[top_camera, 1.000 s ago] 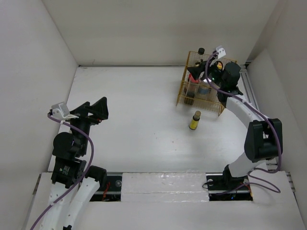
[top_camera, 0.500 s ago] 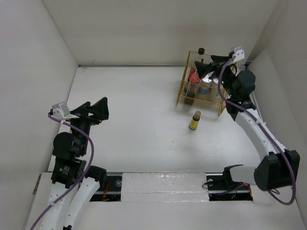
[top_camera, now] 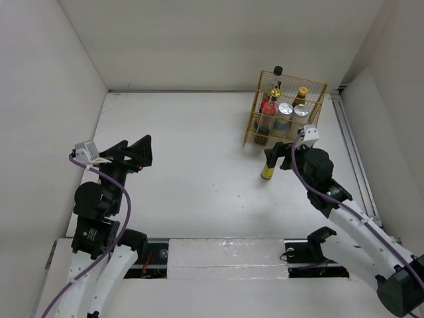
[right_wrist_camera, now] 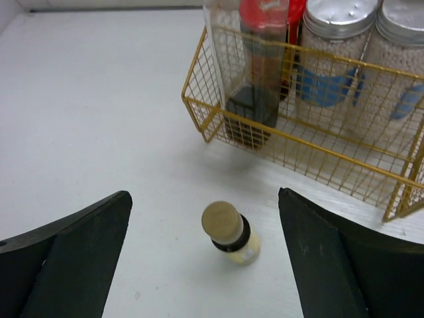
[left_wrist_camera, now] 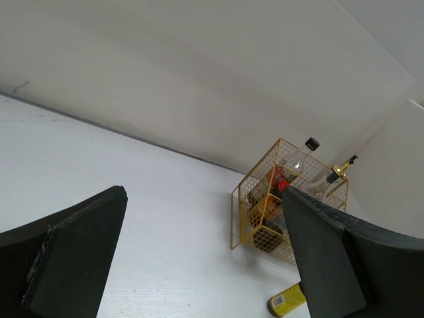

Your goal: Organize the condiment bottles

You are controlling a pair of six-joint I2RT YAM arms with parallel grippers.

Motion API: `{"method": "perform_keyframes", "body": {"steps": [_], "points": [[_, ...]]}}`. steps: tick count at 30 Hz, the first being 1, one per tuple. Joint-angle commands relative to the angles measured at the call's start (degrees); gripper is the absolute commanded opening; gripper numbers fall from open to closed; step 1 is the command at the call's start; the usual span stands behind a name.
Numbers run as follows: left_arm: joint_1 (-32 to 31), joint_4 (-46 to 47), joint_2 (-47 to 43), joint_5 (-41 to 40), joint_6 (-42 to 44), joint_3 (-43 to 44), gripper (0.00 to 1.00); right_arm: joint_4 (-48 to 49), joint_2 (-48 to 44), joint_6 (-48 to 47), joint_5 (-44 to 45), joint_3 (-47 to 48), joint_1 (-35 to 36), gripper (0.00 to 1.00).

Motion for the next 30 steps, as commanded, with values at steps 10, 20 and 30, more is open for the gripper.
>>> {"method": "perform_keyframes", "body": {"steps": [10,20,30], "points": [[0.3,3.5,0.6,2.2,-0.2,-0.5,1.0,-5.3,12.0,-1.1,5.0,3.5,1.8,0.88],[0.3,3.5,0.7,2.3,-0.2,-0.5,1.0,-2.2,13.0,-1.0,13.2,4.2,6.1,0.27],[0.3,4.1,2.2,4.3,-0.2,0.0,1.0,-1.4,5.4,-4.6,20.4,11.3,0.1,0.24]]}}
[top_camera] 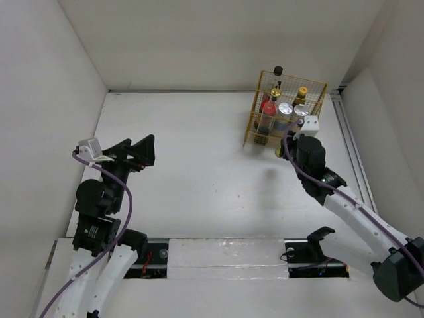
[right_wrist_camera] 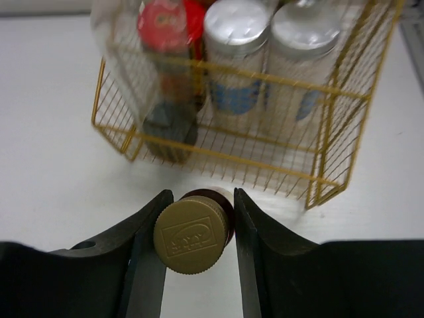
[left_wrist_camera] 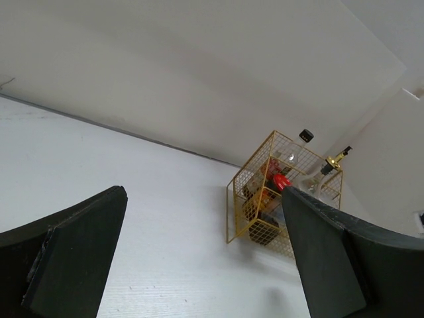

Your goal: Organize the condiment bottles

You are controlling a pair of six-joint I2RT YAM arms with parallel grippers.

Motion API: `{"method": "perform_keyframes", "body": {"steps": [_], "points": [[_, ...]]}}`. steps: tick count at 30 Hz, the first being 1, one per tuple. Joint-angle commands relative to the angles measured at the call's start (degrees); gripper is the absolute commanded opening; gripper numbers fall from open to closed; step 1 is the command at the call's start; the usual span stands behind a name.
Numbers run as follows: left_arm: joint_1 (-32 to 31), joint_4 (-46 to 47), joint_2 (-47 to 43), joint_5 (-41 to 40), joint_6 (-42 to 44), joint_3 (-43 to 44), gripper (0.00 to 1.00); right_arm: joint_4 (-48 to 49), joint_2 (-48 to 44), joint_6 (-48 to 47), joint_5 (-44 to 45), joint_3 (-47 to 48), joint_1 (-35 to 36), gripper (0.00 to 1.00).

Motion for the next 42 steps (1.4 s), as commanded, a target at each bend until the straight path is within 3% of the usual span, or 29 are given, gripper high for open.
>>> {"method": "perform_keyframes", "body": {"steps": [1,11,19,23,28,37,42], "points": [[0.3,3.7,2.1,2.0,-0.2,0.1,1.0,7.4,-1.4,-1.7,2.5,6.7,-4.4,0.24],[0.3,3.2,8.5,10.3,2.9,2.0,1.0,16.2,9.1,-1.1,-7.0,13.7,-18.0,0.24],[0.3,-2.3,19.2,14.5,6.0,6.2,1.0,18.3,19.2,0.6,-11.6,14.2,-19.7,0.24],[0.3,-6.3,25.1,14.5,7.4,8.1,1.0,18.8,20.7,0.6,-12.2,13.1,-19.7,0.24],[0.3,-9.4,28.8,6.6,8.5,8.7,1.0,18.8,22.9,0.6,-12.2,11.6,-19.7,0.25],[0.3,-12.0,37.8,3.5,9.1,9.8,1.0,18.8,26.9,1.1,-12.7,11.6,-19.7,0.39],[0.3,-11.4,39.4,5.2,8.1,10.5,1.0,19.3,26.9,1.8,-12.7,10.9,-19.7,0.59]]}}
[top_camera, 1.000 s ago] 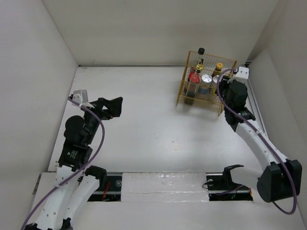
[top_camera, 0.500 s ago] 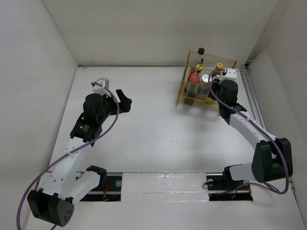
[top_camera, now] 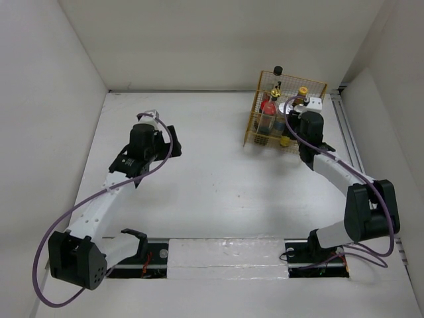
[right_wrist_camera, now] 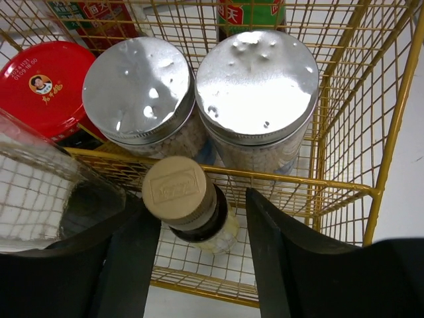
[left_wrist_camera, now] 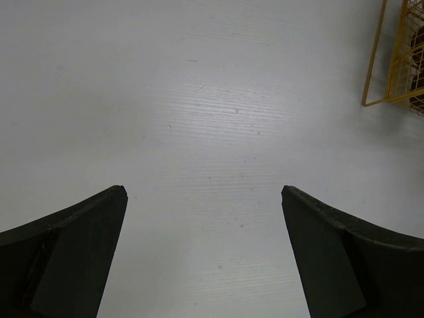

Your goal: Organize the condiment bottles

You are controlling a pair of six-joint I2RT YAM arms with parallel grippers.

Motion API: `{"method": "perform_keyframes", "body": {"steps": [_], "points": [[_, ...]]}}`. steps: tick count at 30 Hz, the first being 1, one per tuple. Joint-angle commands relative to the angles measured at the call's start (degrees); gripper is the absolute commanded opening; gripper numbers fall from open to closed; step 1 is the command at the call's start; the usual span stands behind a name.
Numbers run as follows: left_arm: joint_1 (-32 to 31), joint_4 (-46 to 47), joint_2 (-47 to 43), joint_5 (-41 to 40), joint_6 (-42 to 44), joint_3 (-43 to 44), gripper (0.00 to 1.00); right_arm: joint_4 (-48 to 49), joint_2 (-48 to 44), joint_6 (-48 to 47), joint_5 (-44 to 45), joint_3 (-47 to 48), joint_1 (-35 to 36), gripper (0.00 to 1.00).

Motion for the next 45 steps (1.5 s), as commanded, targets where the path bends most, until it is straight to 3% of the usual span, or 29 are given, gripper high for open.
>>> {"method": "perform_keyframes", "body": {"steps": [1,7,11,17,22,29,31,35,45], "points": [[0.3,0.9,-0.3,1.2,-0.2,3.1,1.0,5.0,-0.5,0.7,-0.4,0.1,-0.2,0.59],[0.3,2.7,-3.0,1.2,-2.7,4.2,1.0,5.0,-6.7,0.7,-0.9,-0.4,0.3,0.76],[0.3,2.7,-4.8,1.8,-3.9,4.7,1.0,5.0,-13.7,0.7,-1.5,-1.7,0.9,1.0],[0.3,5.3,-10.5,2.4,-4.5,2.9,1.0,4.9,-26.7,0.0,-4.3,-3.4,4.7,1.0],[0.3,8.4,-15.1,4.6,-5.1,0.8,1.0,10.3,-29.5,0.6,-11.8,-5.6,15.0,1.0],[0.3,9.6,-21.1,5.2,-5.1,-0.7,1.0,12.2,-20.4,-2.9,-22.4,-8.8,31.3,1.0],[0.3,10.1,-22.8,5.2,-5.1,-1.3,1.0,14.7,-16.9,-2.9,-21.9,-11.2,36.0,1.0],[0.3,12.0,-25.5,5.7,-5.1,-2.6,1.0,17.8,-13.4,-1.3,-12.0,-16.7,47.2,1.0],[0.3,12.5,-27.7,7.3,-5.1,-2.6,1.0,18.0,-1.7,-1.3,-8.5,-12.6,50.5,1.0]]}}
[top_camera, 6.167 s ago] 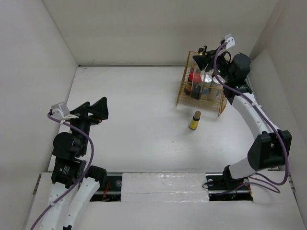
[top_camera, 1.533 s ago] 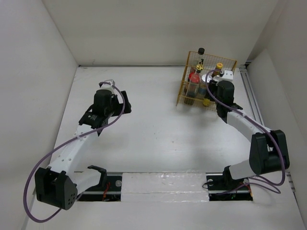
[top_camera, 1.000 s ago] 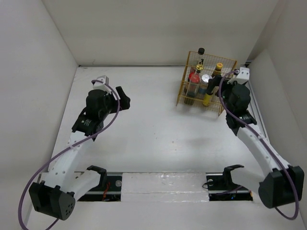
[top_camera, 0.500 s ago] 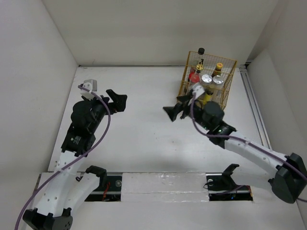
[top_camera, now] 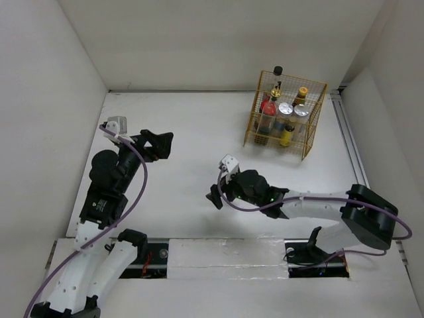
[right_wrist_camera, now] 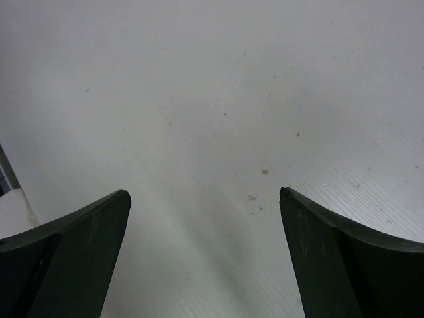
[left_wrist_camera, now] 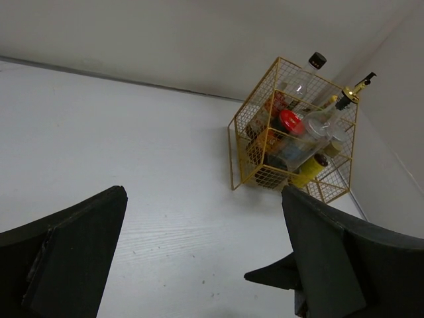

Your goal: Organize the condiment bottles

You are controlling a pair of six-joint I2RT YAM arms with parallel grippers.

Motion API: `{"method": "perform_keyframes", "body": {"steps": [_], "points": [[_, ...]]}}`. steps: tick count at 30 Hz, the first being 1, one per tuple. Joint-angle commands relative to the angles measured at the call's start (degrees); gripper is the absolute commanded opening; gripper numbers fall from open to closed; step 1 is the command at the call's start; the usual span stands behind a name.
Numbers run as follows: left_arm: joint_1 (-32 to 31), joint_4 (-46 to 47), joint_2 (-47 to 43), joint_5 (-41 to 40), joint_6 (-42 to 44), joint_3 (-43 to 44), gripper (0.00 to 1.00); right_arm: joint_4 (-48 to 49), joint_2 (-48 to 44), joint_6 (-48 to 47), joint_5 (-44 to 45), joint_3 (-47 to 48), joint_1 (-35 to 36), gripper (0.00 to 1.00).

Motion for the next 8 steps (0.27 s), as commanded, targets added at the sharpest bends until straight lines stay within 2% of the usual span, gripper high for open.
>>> {"method": "perform_keyframes", "body": {"steps": [1,8], "points": [[0.3,3.2,-1.9,1.4,-0.3,-0.1,1.0,4.1,2.9,0.0,2.6,4.8,1.9,1.0],[0.3,2.6,-3.8,0.1,-0.3,-0.1,1.0,4.1,6.3,-0.7,3.8,7.2,5.0,1.0]]}}
